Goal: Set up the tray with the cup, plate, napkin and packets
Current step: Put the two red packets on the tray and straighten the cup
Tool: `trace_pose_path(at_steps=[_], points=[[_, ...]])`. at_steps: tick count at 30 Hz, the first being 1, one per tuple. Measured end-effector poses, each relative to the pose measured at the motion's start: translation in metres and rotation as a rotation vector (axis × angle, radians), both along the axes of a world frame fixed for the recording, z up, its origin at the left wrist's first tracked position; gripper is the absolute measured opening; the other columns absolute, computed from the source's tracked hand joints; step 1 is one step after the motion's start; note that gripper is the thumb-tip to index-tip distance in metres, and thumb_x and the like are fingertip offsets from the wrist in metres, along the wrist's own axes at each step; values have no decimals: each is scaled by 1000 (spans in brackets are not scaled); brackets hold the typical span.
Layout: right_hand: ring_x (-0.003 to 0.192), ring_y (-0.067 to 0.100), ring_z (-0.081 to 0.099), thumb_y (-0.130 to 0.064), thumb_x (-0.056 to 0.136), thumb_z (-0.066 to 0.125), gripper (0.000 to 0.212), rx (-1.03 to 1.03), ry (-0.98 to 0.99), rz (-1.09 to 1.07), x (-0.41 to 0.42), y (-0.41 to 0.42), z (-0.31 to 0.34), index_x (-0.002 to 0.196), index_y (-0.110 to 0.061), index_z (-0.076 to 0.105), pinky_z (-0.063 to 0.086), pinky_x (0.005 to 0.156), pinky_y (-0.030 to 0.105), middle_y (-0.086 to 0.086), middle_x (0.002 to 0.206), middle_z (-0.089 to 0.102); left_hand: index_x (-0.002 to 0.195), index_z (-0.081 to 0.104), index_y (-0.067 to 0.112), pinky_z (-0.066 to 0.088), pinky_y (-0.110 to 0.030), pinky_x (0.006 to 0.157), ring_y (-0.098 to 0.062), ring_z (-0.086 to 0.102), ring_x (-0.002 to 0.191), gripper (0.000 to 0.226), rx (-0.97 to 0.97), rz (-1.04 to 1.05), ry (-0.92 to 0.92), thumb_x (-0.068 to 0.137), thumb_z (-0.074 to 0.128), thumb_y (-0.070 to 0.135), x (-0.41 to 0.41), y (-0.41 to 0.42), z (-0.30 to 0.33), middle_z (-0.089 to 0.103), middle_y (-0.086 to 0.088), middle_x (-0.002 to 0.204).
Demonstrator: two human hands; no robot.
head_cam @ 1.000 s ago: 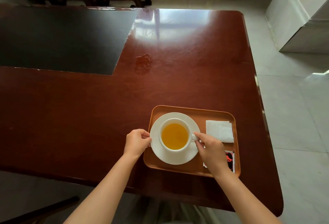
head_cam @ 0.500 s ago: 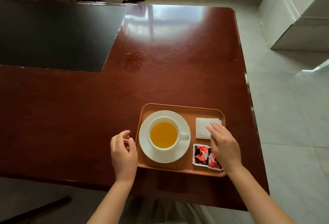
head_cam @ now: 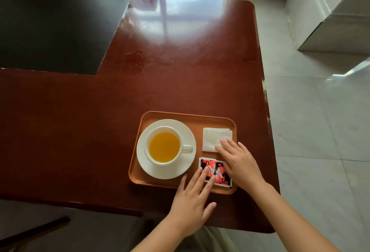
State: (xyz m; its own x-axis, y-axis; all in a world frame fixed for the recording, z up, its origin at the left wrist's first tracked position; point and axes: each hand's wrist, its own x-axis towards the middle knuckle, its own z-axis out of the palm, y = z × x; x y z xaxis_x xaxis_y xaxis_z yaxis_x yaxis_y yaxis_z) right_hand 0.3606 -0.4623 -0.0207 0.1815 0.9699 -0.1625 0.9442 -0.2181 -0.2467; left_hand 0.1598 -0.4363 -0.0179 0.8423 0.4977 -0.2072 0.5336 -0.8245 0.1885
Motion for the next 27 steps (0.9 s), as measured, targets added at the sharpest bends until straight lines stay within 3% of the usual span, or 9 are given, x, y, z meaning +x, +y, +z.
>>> trace_pose_path(at_steps=[11,17,21,27], points=[[142,21,21,-26,93,46,47,0,-17,-5,-7,8,-1,138,-23,36,15,114,45,4,151,32,137,45,26,47,-42,94,-14,38,133,65,13,33,66,81,49,60,2,-2,-3,45,2,144],[118,24,55,-23,75,74,43,152,-4,-155,-15,-14,6,116,-16,62,40,99,48,7,122,64,139,42,23,47,-42,96,-16,36,135,67,-11,48,63,83,49,59,1,-2,-3,42,0,146],[108,21,61,-31,64,82,50,112,-37,-114,-25,-46,-5,109,-17,67,45,92,42,2,114,68,143,34,21,41,-43,101,-20,29,138,67,-33,51,67,86,44,57,1,0,-3,34,-1,150],[104,21,63,-28,62,84,51,138,-93,-121,-27,-45,-9,108,-16,67,47,87,41,2,115,68,143,33,21,38,-46,103,-21,27,139,67,-45,28,83,87,44,56,2,1,-3,32,-2,151]])
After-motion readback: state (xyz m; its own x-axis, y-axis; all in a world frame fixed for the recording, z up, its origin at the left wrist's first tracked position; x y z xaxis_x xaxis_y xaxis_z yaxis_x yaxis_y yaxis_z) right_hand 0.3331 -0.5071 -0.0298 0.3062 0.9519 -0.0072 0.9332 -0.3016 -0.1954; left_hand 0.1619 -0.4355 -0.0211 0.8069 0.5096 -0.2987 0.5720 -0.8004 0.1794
